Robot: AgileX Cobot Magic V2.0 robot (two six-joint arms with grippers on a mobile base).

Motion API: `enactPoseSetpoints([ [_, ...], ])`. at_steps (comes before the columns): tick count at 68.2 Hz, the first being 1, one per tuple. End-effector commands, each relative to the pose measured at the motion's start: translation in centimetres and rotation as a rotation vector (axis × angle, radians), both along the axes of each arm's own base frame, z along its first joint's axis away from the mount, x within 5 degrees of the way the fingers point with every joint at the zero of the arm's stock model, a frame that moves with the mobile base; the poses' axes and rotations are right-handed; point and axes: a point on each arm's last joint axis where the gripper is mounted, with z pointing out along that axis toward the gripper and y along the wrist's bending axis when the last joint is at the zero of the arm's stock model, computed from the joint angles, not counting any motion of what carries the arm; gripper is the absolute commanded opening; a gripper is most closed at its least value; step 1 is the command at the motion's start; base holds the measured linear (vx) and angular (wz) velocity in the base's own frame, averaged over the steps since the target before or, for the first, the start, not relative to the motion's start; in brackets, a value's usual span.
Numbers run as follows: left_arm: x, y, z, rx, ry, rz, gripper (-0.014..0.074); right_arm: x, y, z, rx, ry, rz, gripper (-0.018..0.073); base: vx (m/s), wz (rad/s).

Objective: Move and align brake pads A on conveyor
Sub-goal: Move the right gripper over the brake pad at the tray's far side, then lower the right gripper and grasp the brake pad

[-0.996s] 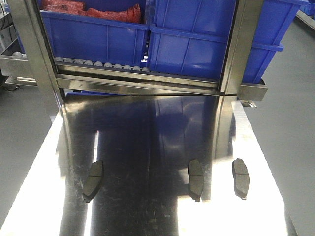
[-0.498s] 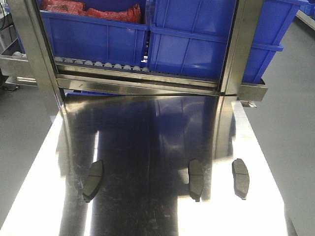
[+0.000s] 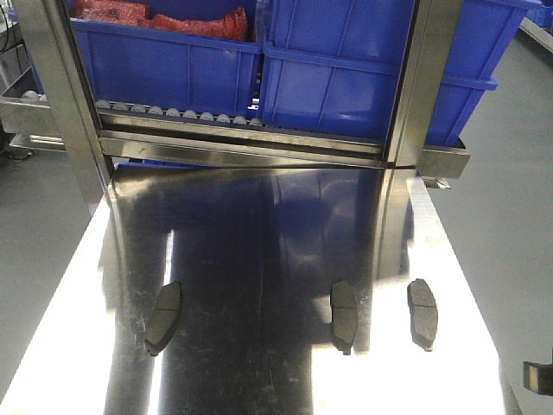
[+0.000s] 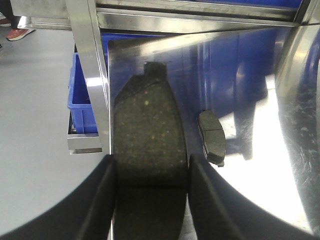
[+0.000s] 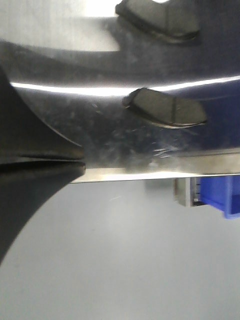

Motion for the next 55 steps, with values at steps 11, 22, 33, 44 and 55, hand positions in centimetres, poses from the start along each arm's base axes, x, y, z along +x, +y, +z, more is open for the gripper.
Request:
enactPoseSetpoints([
  [11,0.2,-0.1,1.6,-0.033,-0.105,0.001,-0.0006,1.3,0.1,0.5,0.044,0.002,-0.028,-0.0002,0.00,0.00],
  [22,0.2,-0.1,1.6,-0.033,-0.105,0.001,-0.0006,2.0,0.1,0.9,0.021,0.044,0.006,0.0078,0.00,0.00],
  [33,0.2,-0.1,1.6,-0.033,-0.105,0.001,-0.0006,3.0,0.5,2.0,0.036,0.036,0.051,0.0262,0.00,0.00],
  [44,0.2,-0.1,1.6,-0.033,-0.105,0.001,-0.0006,4.9,0.8,2.9,0.084,0.037,0.041,0.0415,0.00,0.00],
  [55,0.2,-0.1,1.6,-0.033,-0.105,0.001,-0.0006,7.6,1.0,2.9,0.110,0.090,0.036,0.0421,0.00,0.00],
])
